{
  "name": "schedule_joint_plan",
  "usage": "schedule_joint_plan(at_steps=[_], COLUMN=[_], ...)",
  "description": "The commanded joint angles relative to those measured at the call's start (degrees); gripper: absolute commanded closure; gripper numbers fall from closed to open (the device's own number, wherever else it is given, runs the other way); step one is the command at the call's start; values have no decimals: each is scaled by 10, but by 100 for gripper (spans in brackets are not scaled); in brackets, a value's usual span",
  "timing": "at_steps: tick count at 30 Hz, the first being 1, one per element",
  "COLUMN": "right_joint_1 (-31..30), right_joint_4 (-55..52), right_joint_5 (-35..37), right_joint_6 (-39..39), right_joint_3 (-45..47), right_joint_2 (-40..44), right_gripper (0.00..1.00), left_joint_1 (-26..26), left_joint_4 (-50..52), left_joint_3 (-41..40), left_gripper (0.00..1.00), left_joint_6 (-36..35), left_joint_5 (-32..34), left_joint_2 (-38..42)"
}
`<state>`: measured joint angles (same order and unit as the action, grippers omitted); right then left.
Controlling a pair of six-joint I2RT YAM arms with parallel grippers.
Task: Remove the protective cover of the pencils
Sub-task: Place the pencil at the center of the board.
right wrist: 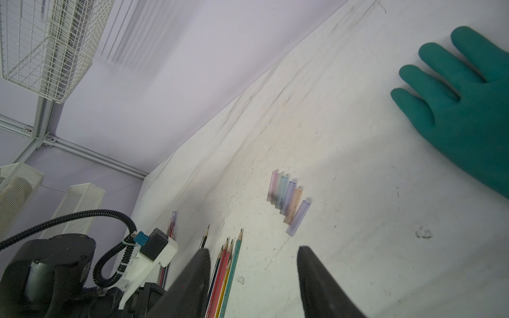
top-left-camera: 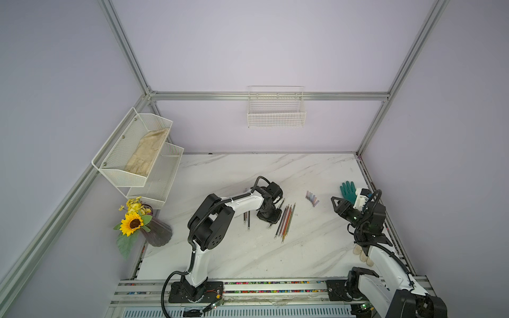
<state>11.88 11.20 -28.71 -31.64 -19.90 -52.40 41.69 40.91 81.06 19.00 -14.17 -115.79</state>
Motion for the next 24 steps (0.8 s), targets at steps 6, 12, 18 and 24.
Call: schedule_joint_plan(at_steps=[6,12,18,24], right_joint_1=[-2,-1,-1,-2], right_joint_4=[17,16,16,16], right_joint_5=[10,9,9,8], right_joint_6=[3,3,3,4], right_joint_3=[4,4,4,3], right_joint_2=[0,0,-1,-3], right_gripper=[45,45,45,45], left_joint_1=[2,1,2,2], left_joint_4=[-7,-8,-9,-9], left_joint_3=[-29,-34,-39,-42], left_gripper=[89,85,85,85], left_joint_6=[6,5,7,7], left_joint_5=[-5,-3,-3,-1], left_joint_2=[34,42,51,64])
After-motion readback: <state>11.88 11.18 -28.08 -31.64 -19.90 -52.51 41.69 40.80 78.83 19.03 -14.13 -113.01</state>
